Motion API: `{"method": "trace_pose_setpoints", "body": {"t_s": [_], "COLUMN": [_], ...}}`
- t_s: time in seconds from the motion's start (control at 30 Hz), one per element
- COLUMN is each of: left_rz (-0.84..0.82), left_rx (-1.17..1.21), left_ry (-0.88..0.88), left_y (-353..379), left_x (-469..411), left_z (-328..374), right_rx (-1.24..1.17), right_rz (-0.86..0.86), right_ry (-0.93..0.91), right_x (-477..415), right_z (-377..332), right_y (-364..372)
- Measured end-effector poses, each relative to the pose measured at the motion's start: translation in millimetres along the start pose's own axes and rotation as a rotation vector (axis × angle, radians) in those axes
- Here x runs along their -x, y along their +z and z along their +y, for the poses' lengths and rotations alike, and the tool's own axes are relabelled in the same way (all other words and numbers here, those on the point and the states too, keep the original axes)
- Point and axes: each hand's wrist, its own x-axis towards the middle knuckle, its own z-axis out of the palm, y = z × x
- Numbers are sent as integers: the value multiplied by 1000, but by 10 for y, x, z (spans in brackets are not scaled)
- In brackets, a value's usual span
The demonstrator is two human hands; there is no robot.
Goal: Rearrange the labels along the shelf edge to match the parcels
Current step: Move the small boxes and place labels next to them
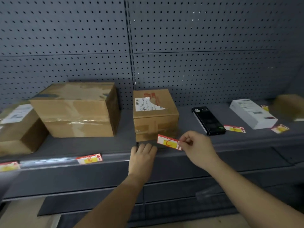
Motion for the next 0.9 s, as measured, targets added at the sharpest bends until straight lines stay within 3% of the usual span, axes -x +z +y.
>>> {"method": "trace_pose_setpoints", "body": {"t_s": [0.3, 0.43, 0.67, 0.9], "left_rz": [61, 15, -72, -47], "left_rx": [21, 167, 288, 343], "left_ry": [-9, 44, 130, 111], "left_y": [70, 72, -63, -59], "left_x": [13, 67, 97, 80], "left_z": [-2, -56, -206, -243], "right_rx": [6, 48, 219, 480], "right_rz": [-48, -130, -255, -209], "right_ry": [-6, -65, -194, -400], "right_x": [-44, -153, -281, -209], "right_z": [46, 94, 154, 233], "right_y": [67, 125, 300, 428]}}
